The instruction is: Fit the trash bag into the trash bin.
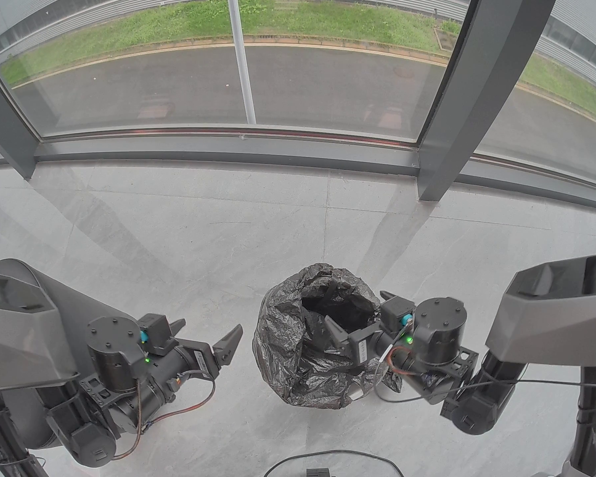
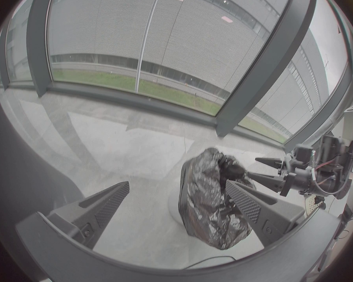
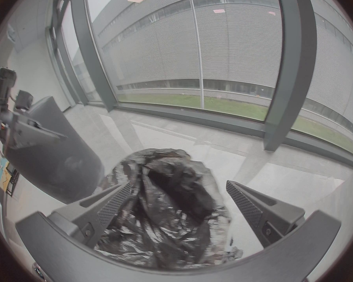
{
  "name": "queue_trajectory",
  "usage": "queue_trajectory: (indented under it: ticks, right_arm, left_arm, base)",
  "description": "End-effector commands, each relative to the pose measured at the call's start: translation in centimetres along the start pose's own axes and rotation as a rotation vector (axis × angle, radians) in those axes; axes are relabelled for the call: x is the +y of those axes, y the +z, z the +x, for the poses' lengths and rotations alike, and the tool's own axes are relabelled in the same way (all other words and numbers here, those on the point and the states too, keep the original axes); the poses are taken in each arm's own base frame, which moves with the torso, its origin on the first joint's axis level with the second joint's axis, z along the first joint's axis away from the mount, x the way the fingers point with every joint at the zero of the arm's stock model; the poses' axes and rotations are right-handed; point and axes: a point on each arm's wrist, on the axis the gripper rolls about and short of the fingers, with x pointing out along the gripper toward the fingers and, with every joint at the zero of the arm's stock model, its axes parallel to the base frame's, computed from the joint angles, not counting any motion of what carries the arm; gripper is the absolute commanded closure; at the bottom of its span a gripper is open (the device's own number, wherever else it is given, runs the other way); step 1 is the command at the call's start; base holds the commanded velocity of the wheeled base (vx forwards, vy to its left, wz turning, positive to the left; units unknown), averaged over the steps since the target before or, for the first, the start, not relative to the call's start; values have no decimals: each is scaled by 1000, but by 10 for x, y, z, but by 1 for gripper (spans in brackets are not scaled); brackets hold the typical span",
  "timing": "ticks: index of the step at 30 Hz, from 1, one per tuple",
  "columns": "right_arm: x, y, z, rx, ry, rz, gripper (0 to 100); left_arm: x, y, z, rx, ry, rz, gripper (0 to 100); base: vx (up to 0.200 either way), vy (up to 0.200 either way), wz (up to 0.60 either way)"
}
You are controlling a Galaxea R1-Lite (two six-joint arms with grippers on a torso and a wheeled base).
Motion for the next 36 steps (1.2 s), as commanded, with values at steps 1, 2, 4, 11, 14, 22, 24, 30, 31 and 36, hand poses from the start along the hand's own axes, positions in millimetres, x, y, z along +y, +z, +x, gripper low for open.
queue_trajectory:
  ticks: [1, 2, 4, 11, 14, 22, 24, 30, 31, 36]
  right_arm:
    - [-40, 40, -11, -24, -96, 12, 0]
    - [-44, 42, -13, -5, -107, 3, 0]
    - [-58, 44, -14, 50, -140, -19, 0]
    - [-104, 52, 4, 171, -288, -22, 0]
    - [-126, 42, 17, 230, -349, -17, 0]
    - [-142, 11, 49, 299, -368, -75, 0]
    - [-148, 1, 60, 317, -370, -107, 0]
    - [-154, -22, 90, 336, -367, -133, 0]
    - [-154, -22, 90, 336, -367, -133, 0]
    - [-141, -37, 106, 346, -333, -143, 0]
  left_arm:
    - [-3, 42, -30, -182, -34, 17, 0]
    - [-4, 46, -33, -198, -38, 22, 0]
    - [-3, 51, -38, -223, -46, 24, 0]
    - [6, 56, -47, -225, -105, 26, 0]
    - [10, 53, -43, -206, -93, 22, 0]
    - [16, 54, -40, -211, -68, 20, 0]
    - [17, 52, -38, -199, -62, 20, 0]
    - [17, 51, -36, -193, -59, 17, 0]
    - [17, 51, -36, -193, -59, 17, 0]
    - [19, 47, -32, -174, -50, 16, 0]
  base:
    - [0, 0, 0]
    - [0, 0, 0]
    - [0, 0, 0]
    - [0, 0, 0]
    - [0, 0, 0]
    - [0, 0, 0]
    - [0, 0, 0]
    - [0, 0, 0]
    - [0, 0, 0]
    - [0, 0, 0]
